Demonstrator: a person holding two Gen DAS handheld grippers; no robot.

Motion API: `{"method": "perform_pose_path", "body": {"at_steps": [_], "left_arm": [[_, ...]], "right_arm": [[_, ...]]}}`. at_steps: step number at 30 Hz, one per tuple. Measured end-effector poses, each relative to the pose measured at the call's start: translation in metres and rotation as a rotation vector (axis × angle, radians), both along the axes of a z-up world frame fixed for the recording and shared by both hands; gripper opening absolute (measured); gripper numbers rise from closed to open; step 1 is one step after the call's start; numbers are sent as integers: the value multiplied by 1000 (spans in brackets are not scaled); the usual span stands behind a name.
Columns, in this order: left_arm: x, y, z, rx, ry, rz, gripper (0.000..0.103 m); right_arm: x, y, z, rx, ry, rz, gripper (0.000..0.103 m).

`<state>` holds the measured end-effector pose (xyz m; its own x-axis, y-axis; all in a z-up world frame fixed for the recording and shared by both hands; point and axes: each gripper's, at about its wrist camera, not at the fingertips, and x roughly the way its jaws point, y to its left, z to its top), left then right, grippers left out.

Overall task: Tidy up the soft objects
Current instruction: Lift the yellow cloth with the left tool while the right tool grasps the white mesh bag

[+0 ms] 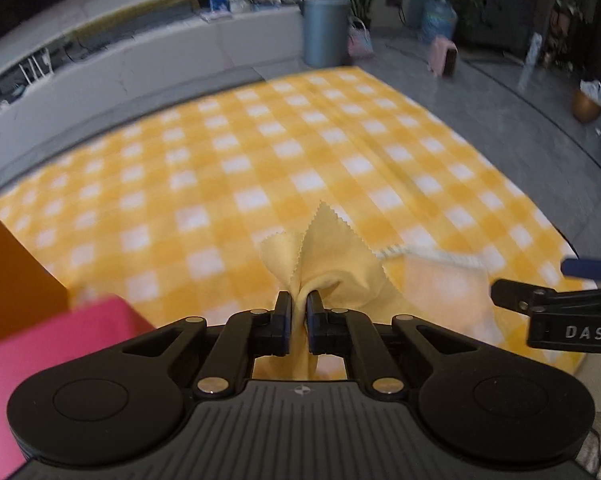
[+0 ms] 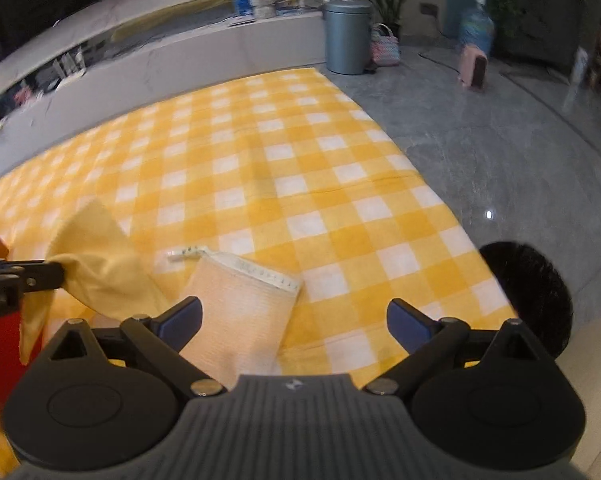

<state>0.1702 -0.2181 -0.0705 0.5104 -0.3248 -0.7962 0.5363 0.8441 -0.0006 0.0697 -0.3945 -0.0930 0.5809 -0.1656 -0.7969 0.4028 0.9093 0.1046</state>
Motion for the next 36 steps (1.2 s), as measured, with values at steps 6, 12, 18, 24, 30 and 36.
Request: {"method": "perform_pose_path", "body": {"at_steps": [6, 12, 18, 24, 30, 36], "left_arm": [[7, 14, 2, -72, -52, -38, 7], [16, 18, 2, -129, -2, -42, 7], [12, 10, -1, -62, -19, -66, 7], [12, 10, -3, -50, -6, -83, 7], [12, 7, -4, -28, 0, -92, 7], [11, 5, -4, -16, -5, -85, 7]], "right_arm": [[13, 1, -14, 280, -51, -124, 99], [47, 31, -39, 171, 145, -69, 100], [59, 47, -43, 48, 204, -62, 100], [64, 57, -48, -39, 210, 19, 97], [60, 61, -41, -51, 182, 69, 78], [54, 66, -32, -54, 159, 83, 46]]}}
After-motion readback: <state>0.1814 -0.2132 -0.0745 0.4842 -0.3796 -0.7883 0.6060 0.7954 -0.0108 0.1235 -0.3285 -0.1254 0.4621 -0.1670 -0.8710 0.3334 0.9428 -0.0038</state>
